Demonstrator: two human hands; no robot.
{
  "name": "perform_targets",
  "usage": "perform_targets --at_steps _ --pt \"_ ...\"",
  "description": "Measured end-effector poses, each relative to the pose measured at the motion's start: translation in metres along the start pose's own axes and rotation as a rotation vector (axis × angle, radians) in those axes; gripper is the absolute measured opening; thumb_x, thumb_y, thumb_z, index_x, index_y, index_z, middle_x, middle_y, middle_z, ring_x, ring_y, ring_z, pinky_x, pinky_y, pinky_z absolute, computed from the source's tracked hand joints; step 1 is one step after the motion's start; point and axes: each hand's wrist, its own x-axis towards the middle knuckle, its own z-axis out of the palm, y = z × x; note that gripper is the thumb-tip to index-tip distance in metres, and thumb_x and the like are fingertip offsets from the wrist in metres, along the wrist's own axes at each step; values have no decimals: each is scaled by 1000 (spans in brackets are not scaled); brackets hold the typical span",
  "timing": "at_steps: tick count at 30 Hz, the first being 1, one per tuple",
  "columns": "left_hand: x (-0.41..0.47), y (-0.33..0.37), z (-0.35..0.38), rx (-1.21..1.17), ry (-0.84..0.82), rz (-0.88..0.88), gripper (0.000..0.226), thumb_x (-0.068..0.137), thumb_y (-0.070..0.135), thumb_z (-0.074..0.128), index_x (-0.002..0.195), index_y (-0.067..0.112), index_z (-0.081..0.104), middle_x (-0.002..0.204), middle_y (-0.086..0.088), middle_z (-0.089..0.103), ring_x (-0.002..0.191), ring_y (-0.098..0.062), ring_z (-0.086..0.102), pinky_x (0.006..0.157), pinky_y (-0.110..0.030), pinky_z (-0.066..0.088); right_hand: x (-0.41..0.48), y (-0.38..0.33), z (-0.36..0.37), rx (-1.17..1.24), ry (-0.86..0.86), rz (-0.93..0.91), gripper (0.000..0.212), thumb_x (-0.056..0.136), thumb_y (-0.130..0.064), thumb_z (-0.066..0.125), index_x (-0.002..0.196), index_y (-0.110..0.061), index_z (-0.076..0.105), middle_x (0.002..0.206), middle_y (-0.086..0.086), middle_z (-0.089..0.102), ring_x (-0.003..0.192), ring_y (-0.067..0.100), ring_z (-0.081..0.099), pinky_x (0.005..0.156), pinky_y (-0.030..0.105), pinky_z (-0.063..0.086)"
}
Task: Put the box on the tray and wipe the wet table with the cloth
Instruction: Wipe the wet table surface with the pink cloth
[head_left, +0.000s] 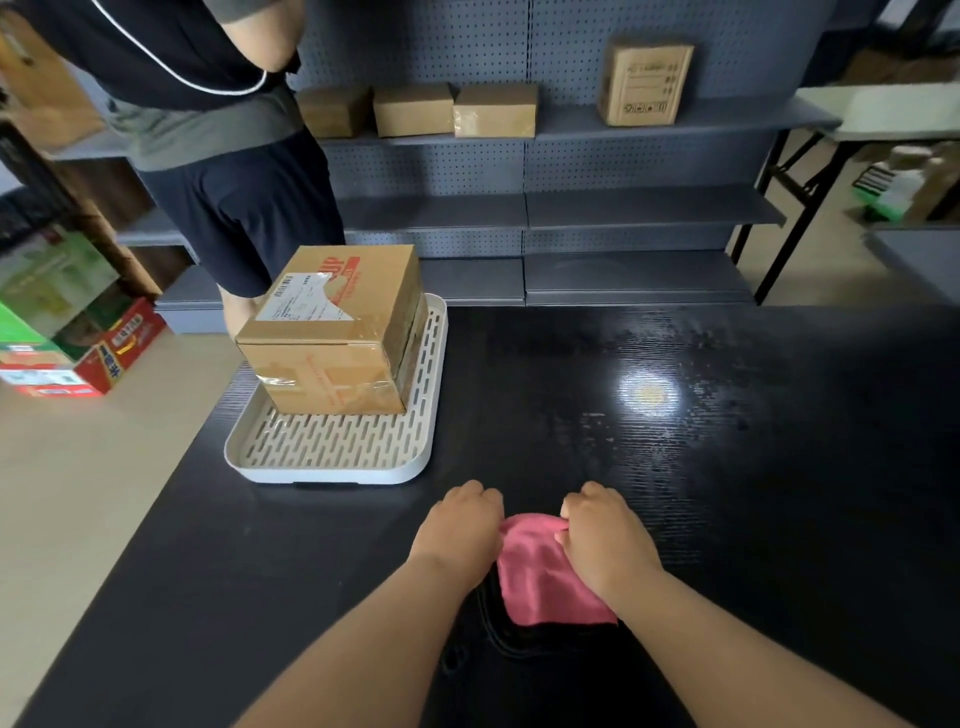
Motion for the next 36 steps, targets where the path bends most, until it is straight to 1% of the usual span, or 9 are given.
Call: perform_targets --at_steps 5,10,15,18,22,25,31,34,36 --pt "-20 -34 -30 -129 -50 -6 17 94 19 50 107 9 52 108 -9 58 100 -27 58 83 -36 45 3 -34 -13 100 53 29 19 94 -27 54 108 -17 62 111 3 61 107 21 56 88 33 48" --pt "-48 -92 -73 -161 121 -14 12 93 18 52 103 11 54 105 -6 61 94 -24 59 76 -30 42 3 -101 -31 159 187 -49 19 94 -28 54 107 -18 63 110 0 62 108 19 55 87 32 45" --pt "-90 -152 -93 -132 224 54 11 88 13 52 99 16 54 108 -1 57 99 -21 55 81 -27 41 -7 -161 -29 196 263 -194 16 93 -24 55 104 -17 65 107 -4 61 104 15 53 84 28 46" --pt "-114 -182 -86 -109 142 80 13 86 12 49 90 24 49 102 3 57 96 -19 55 78 -27 41 -19 -180 -12 189 142 -295 14 91 -25 59 101 -19 66 106 -7 62 103 12 55 84 23 43" --pt "-134 -203 -64 -20 -62 194 21 85 10 49 101 21 60 111 3 57 105 -18 54 84 -24 40 -33 -196 12 81 -219 -323 22 84 -28 66 105 -23 67 113 -7 65 105 14 59 90 26 46" --pt "-140 -207 -53 -25 -174 213 25 86 8 49 103 19 62 113 3 57 105 -19 56 83 -23 41 -39 -204 23 67 -358 -269 26 81 -26 71 107 -22 68 115 -4 65 108 16 59 91 27 45" --pt "-133 -220 -45 -139 -251 186 17 87 11 49 96 21 59 108 1 64 98 -17 58 75 -18 37 -37 -203 26 281 -442 -85 20 79 -23 75 97 -27 67 86 -16 52 90 12 58 88 28 49" --pt "-126 -225 -44 -249 -220 121 6 91 20 53 87 24 51 98 4 61 88 -13 55 63 -16 39 -28 -200 26 391 -378 -6 18 79 -27 75 91 -33 63 92 -13 56 95 11 58 88 27 48" --pt "-119 -228 -43 -355 -173 57 3 92 25 55 90 23 53 95 6 60 85 -12 54 64 -17 40 -22 -198 29 423 -298 54 17 80 -30 74 93 -32 63 98 -10 58 97 11 59 89 27 49"
